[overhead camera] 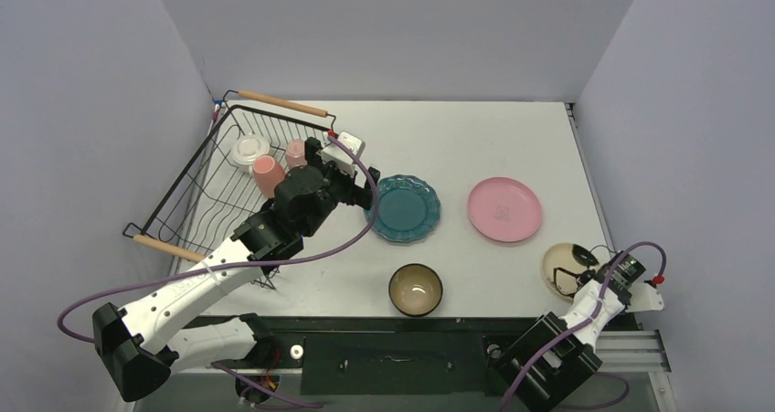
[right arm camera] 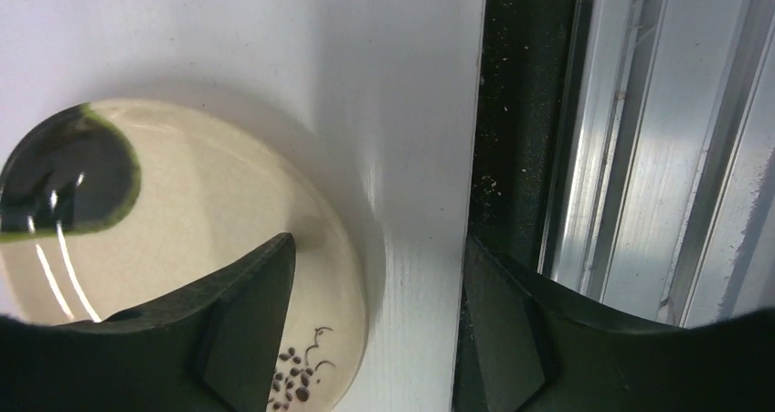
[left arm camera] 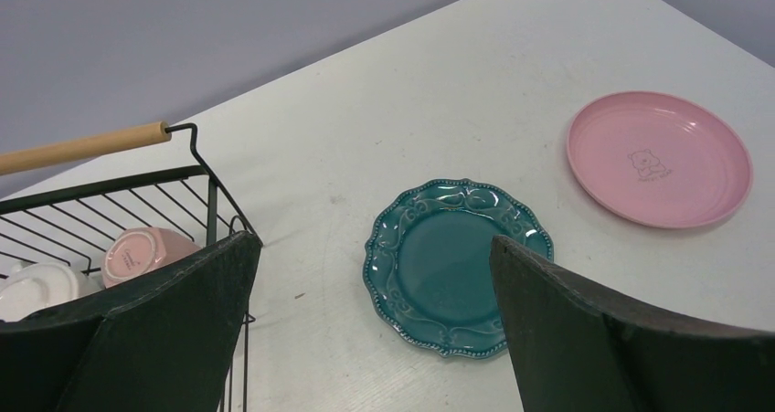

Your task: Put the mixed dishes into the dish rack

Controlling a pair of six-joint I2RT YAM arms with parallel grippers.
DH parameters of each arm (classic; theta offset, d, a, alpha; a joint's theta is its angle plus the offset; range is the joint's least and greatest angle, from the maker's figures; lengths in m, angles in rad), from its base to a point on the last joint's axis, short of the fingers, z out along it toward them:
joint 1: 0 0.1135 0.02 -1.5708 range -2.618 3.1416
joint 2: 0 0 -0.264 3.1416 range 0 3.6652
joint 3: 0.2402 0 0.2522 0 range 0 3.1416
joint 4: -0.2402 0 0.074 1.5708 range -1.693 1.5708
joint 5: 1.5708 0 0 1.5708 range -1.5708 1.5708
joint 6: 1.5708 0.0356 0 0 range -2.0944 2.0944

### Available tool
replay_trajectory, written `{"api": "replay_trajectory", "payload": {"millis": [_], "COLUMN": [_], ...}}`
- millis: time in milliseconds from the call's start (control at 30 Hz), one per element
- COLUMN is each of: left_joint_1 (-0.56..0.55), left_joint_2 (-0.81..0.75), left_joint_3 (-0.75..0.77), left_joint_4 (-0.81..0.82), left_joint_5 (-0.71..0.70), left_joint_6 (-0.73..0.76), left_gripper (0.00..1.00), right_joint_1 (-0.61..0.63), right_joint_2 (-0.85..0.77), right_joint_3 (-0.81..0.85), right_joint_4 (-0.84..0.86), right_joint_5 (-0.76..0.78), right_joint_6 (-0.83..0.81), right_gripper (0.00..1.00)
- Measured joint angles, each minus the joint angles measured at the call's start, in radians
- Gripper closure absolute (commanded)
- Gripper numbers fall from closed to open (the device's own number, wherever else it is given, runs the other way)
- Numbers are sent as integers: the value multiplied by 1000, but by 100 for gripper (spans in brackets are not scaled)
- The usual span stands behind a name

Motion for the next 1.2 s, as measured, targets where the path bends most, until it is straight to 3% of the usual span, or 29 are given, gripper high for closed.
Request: {"api": "replay_trajectory", "payload": {"millis": [300,533,733,1200], "left_joint_1": [0,0,0,0], "left_joint_2": [5,6,11,12], "left_joint_3": [0,0,0,0], "left_joint_4": [0,0,-1,-1], "left_joint_5": [13,16,17,18], "left_joint_6": [-13,-14,-14,-14], "left_gripper": [3,4,4,3], "right_joint_1": [156,158,134,62], "right_joint_2": [-60,-24,-10,11], "right_joint_3": [120,127,105,64], "right_joint_4": [-31,2,9,39], "right_joint_5": [-19,-23,-19,30], "right_joint_6": [29,37,42,77], "right_gripper": [33,36,45,39]}}
